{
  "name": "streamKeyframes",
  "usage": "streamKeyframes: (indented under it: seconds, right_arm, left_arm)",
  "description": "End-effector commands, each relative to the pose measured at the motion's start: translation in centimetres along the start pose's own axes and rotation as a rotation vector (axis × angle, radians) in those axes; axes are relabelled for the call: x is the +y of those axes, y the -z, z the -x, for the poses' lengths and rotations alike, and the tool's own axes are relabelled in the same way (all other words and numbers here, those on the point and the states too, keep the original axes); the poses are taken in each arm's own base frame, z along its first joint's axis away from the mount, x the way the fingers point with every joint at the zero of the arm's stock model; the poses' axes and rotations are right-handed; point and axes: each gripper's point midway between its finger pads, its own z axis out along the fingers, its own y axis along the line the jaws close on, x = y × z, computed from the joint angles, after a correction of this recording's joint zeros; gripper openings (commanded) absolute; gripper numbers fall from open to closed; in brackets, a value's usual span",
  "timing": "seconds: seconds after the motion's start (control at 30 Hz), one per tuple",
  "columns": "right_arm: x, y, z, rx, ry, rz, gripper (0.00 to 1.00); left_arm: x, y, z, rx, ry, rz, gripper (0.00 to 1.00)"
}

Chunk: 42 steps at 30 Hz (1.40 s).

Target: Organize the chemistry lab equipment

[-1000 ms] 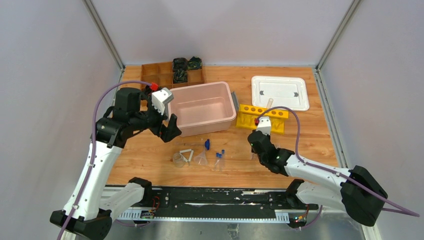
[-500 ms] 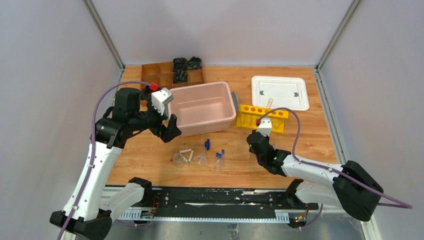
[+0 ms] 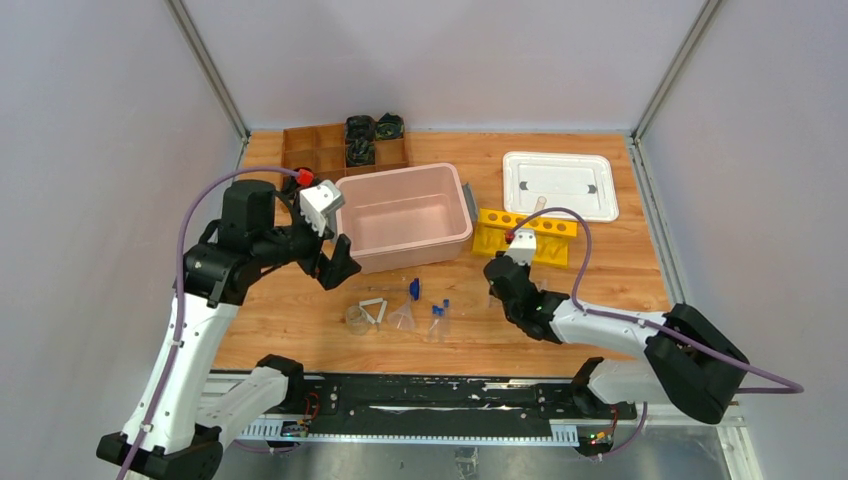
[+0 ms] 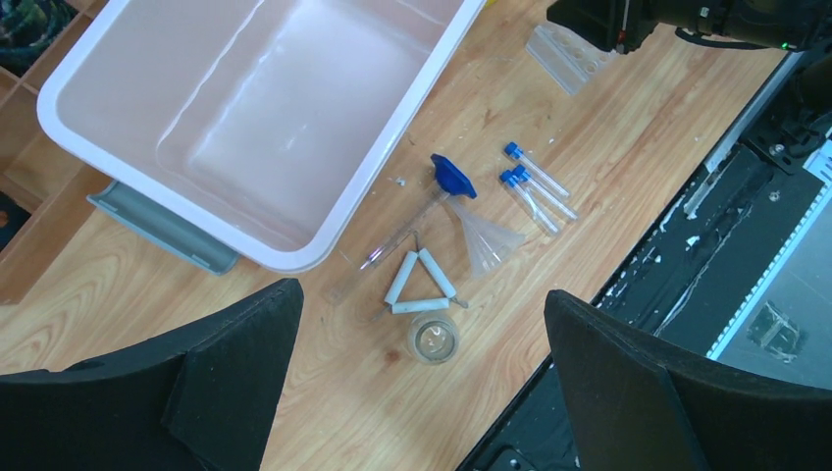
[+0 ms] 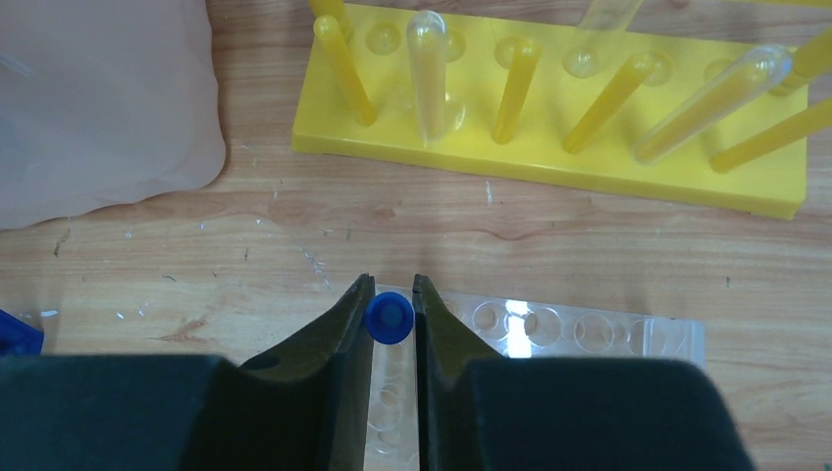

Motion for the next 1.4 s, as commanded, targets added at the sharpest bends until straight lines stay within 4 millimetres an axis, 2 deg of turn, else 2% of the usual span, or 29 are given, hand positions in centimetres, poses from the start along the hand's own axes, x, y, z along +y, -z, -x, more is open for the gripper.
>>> streamKeyframes:
  seconds: [0.0,0.13,0.2,0.27,0.33,0.4,0.5,0.57,0.7,0.83,0.93,1.1,1.37]
  right_arm:
    - [-0.5,0.4,0.6,0.0,-0.035,-0.017,0.29]
    - [0.0,1.2,1.4,0.007,-0.01,0.022,0.56]
    - [0.4,2.0,3.3,-0.007,-0.006,0.044,0.65]
    - [0.6,3.1,5.4,-0.027,-0.004,0.058,0.69]
    - [0.5,4.3,7.4,-0.045,-0.007,0.064,0.68]
    - [0.3,5.5,9.2,-0.065,-0.039,0.067,0.6]
    - [0.7,6.8,10.5,-0.044,-0.063,0.094,0.54]
    - [1.7,7.3,10.5,-0.003,-0.072,0.134,0.51]
    - [5.4,7.7,8.2,0.156,-0.052,0.271,0.44]
    - [9.9,8.3,3.7,0.378,-0.029,0.392,0.37]
    - [12.0,8.3,0.4,0.502,0.008,0.403,0.37]
    - [13.2,7.5,-2.9,0.565,0.054,0.382,0.37]
    - [11.6,5.4,-5.6,0.549,0.114,0.264,0.32]
  left_arm:
    - [-0.8,0.2,0.2,-0.02,-0.035,-0.038,1.0]
    - [-0.7,0.4,0.6,-0.027,-0.036,-0.032,1.0]
    - [-0.7,0.5,0.8,-0.032,-0.035,-0.03,1.0]
    - [-0.7,0.6,1.0,-0.037,-0.038,-0.027,1.0]
    - [-0.7,0.6,1.2,-0.039,-0.036,-0.025,1.0]
    - [-0.6,0.7,1.3,-0.04,-0.03,-0.02,1.0]
    - [-0.6,0.7,1.5,-0.043,-0.024,-0.016,1.0]
    - [-0.5,0.7,1.6,-0.043,-0.019,-0.014,1.0]
    - [-0.3,0.8,1.7,-0.041,-0.006,-0.002,1.0]
    - [0.0,0.7,1.3,-0.029,-0.001,0.018,1.0]
    - [0.2,0.6,1.1,-0.022,0.001,0.025,1.0]
    - [0.1,0.7,1.1,-0.027,-0.001,0.026,1.0]
    - [0.1,0.8,0.9,-0.022,-0.006,0.028,1.0]
